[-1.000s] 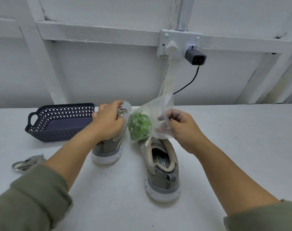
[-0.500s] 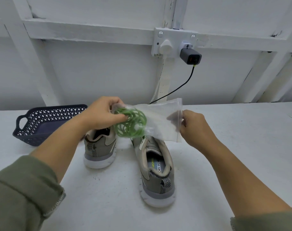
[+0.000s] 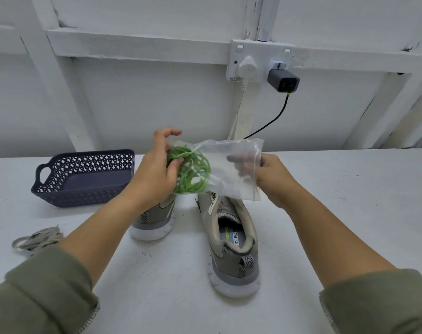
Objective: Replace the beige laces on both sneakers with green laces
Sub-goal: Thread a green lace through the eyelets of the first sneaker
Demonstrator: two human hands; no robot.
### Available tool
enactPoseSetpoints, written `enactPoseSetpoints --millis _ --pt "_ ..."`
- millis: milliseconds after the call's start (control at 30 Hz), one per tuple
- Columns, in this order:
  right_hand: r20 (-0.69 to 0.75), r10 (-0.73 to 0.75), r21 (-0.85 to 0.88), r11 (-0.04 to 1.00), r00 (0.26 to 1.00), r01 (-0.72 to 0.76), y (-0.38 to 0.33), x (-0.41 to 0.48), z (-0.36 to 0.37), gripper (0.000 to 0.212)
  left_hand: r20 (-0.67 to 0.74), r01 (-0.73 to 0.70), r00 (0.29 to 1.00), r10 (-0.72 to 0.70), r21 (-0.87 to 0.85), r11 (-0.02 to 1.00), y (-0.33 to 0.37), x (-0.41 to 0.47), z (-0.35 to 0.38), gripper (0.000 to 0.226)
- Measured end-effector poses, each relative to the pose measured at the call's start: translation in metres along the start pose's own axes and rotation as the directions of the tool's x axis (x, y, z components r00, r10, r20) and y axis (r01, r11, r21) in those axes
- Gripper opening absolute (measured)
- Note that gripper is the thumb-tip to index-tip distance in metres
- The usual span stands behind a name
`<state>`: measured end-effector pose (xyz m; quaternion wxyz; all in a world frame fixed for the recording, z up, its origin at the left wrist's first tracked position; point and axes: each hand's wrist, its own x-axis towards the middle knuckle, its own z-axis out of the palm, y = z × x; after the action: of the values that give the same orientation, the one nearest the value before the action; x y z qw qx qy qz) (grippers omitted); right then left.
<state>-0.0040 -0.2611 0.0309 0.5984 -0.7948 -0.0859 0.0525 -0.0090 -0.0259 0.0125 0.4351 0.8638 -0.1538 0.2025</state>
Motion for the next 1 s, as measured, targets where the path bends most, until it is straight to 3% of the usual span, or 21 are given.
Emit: enactPoseSetpoints --millis 67,133,233,300,433,567,700,867,1000 --pt "-0.018 0.039 0.051 0.998 0.999 -0.038 -0.004 0.003 0.004 0.030 0.003 -0.096 0.995 0.096 0.074 0.993 -0.001 -0.003 0.001 0.045" --pt "-0.085 0.038 -0.077 0.996 0.996 -0.045 -0.006 0.007 0.008 0.035 0.023 -0.178 0.984 0.176 0.150 0.973 -0.003 -0.004 0.003 0.043" --pt "-0.171 -0.039 -0.300 0.954 0.985 -0.014 -0.007 0.012 0.014 0.024 0.007 -0.158 0.987 0.158 0.136 0.978 -0.004 -0.008 0.004 0.037" --pt "-0.177 -0.083 -0.330 0.944 0.981 0.020 -0.007 0.013 0.013 0.011 0.000 -0.105 0.994 0.105 0.085 0.991 -0.003 -0.009 0.004 0.034" --pt "-0.081 -0.197 -0.437 0.888 0.977 0.143 0.003 0.018 0.011 0.059 0.016 -0.007 1.000 0.007 -0.024 1.000 -0.002 -0.012 -0.001 0.035" --pt "0.001 -0.212 -0.602 0.780 0.977 0.170 0.009 0.020 0.019 0.057 0.021 0.002 1.000 0.000 -0.109 0.994 0.002 -0.013 0.000 0.036" --pt "-0.056 -0.151 -0.617 0.782 0.987 0.085 0.005 0.013 0.025 0.085 0.012 -0.039 0.999 0.042 -0.164 0.986 0.006 -0.014 0.003 0.039" --pt "-0.070 -0.083 -0.480 0.877 0.994 0.039 0.006 0.014 0.036 0.078 0.045 -0.024 0.998 0.032 -0.163 0.986 0.006 -0.017 0.004 0.038" --pt "-0.219 -0.176 -0.362 0.928 0.960 0.087 0.001 0.009 0.022 0.025 -0.027 0.056 0.998 -0.059 -0.113 0.992 0.002 -0.015 -0.009 0.036"
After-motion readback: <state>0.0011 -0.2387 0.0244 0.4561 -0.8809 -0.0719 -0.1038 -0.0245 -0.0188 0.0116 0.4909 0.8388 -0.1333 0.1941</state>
